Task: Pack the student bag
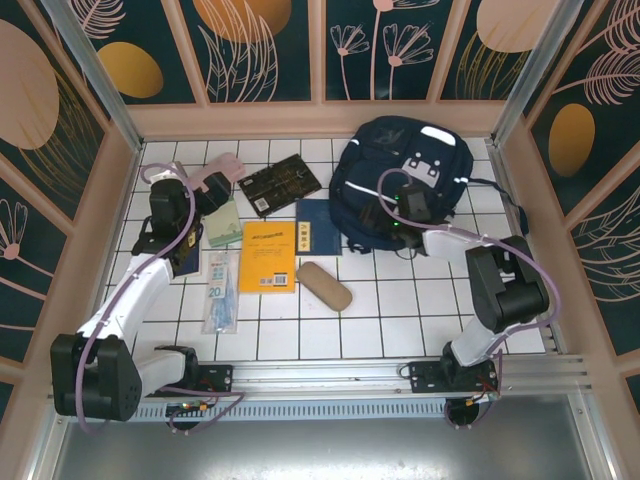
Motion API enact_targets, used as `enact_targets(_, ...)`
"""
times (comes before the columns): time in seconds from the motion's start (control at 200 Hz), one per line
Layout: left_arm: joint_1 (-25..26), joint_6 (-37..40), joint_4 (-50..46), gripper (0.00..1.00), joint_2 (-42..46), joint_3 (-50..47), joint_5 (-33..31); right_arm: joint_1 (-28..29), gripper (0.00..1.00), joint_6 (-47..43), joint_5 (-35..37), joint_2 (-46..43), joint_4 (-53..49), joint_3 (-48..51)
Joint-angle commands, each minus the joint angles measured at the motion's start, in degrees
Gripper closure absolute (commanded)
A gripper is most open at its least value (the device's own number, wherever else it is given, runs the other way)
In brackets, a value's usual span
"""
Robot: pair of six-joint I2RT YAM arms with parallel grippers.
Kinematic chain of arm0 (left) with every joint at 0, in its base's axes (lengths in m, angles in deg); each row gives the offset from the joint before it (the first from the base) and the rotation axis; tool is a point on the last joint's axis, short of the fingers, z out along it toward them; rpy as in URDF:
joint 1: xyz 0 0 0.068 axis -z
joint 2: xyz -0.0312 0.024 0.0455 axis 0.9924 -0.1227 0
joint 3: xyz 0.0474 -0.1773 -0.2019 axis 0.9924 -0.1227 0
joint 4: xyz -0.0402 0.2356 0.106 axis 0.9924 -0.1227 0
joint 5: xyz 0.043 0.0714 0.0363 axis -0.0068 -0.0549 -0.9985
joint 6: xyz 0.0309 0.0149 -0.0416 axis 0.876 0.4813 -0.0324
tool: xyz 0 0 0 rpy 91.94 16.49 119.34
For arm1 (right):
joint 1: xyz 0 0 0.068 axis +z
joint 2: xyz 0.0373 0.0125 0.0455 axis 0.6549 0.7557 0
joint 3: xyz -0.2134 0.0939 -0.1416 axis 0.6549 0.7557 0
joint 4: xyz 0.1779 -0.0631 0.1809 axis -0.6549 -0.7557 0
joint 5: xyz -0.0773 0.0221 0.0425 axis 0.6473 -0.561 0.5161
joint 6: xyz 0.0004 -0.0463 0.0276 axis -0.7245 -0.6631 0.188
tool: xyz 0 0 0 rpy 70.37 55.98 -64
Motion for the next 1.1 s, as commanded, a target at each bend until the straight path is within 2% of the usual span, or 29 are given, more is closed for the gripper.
enact_targets(0.0, 3.79, -2.33, -1.54, 0.05, -2.95, 2.53, 1.76, 5.07, 0.01, 3.94, -4.37, 4.09, -2.50, -4.57)
enact_targets(0.125, 8.80, -6.27, -0.06, 0.09, -7.50, 4.35, 3.33, 7.55, 0.01, 3.04, -4.45, 5.20, -4.62, -9.12)
enact_targets(0.23, 12.74, -10.98, 1.40, 0.14, -12.39, 6.76, 5.53, 7.48, 0.01, 1.11, 1.08, 2.48, -6.72, -10.53)
enact_targets(0.395, 20.03, -16.37, 4.66, 0.19, -21.87, 12.12, 6.71, 2.49, 0.01, -2.76, 9.42, -1.86, -9.24, -10.57)
enact_targets(0.575, 25.12, -17.77, 3.18, 0.24, -33.79, 20.29, 6.64, -10.29, 0.08, -3.47, 7.93, -2.69, -9.05, -11.42)
enact_targets(0.75, 27.43, -18.74, 1.73, 0.27, -41.35, 26.79, 7.55, -18.31, 0.08, -4.14, 5.34, -1.24, -9.63, -14.98)
enact_targets(0.85, 29.21, -19.75, 1.73, 0.26, -44.82, 30.94, 8.70, -19.30, 0.08, -5.01, 2.74, -1.53, -9.84, -15.82)
enact_targets(0.976, 31.05, -21.80, 0.92, 0.25, -48.87, 35.59, 9.70, -19.15, 0.14, -3.21, -3.57, -1.32, -8.28, -14.41)
enact_targets(1.026, 31.28, -21.92, 0.27, 0.25, -49.44, 36.60, 9.48, -18.21, 0.16, -2.21, -6.45, -0.72, -7.52, -13.37)
enact_targets(1.096, 31.27, -21.75, -0.78, 0.25, -48.69, 36.43, 7.34, -15.39, 0.16, -1.68, -5.51, 0.19, -7.45, -11.77)
